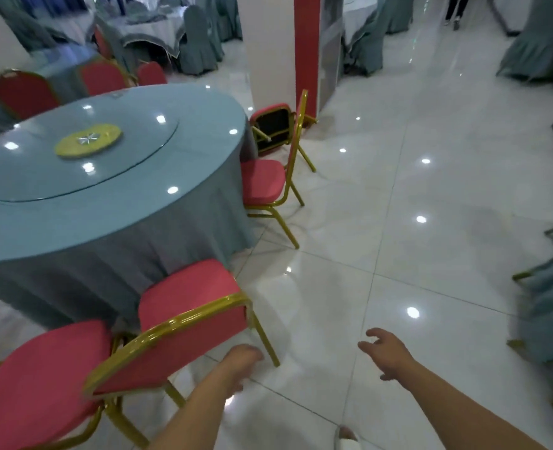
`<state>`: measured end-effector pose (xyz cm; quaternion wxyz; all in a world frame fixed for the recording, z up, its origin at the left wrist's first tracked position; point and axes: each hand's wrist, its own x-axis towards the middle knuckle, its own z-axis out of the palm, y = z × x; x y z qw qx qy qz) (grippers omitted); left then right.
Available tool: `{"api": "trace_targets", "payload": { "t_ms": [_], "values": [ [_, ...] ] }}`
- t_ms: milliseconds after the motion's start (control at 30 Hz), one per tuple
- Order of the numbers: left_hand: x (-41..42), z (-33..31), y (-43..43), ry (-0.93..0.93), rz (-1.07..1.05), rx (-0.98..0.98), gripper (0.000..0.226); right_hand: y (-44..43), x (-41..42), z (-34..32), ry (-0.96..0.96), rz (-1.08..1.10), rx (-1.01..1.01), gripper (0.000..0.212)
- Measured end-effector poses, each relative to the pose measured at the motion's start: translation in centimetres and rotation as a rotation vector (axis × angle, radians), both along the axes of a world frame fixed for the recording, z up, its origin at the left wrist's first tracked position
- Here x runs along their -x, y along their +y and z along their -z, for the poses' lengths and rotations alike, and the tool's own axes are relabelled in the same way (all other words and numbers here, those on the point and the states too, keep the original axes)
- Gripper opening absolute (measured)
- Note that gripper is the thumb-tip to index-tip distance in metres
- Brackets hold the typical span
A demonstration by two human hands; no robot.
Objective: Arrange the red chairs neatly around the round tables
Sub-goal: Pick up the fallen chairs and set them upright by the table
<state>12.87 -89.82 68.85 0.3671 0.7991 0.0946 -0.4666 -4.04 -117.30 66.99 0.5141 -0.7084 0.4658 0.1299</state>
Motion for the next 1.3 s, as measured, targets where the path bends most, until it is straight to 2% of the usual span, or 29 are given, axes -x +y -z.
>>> {"api": "trace_targets", "payload": {
  "t_ms": [167,333,467,633,967,1100,1300],
  "values": [
    [-3.6,0.0,-14.2,-0.015,0.034,0.067,0.026,-13.3,-2.4,-0.1,0.012,0.019,0.068,0.045],
    [-9.0,-0.4,-24.8,0.008,0.122,0.094,0.027,-22.6,-8.2,-0.7,-0.036,0.080,0.050,0.045],
    [-17.0,0.5,-33.4,-0.018,0.147,0.114,0.031,-30.5,-15.5,-1.0,-0.106,0.119,0.012,0.046],
    [-28.1,1.5,-45.1,-0.013,0.096,0.195,0.027,-41.5,-25.1,-3.1,-0.133,0.274,-0.025,0.040],
    [-46.4,-0.5,-68.4,0.033,0.221,0.222,0.029,-60.0,-38.6,-5.5,-0.152,0.407,-0.060,0.030],
    [-53.3,0.9,-76.7,0.032,0.212,0.201,0.030,-69.3,-46.1,-3.9,-0.167,0.406,-0.068,0.031],
    [-63.7,0.5,-85.8,0.031,0.068,0.121,0.025,-82.3,-60.4,-3.3,-0.172,0.325,-0.141,0.023]
  ]
}}
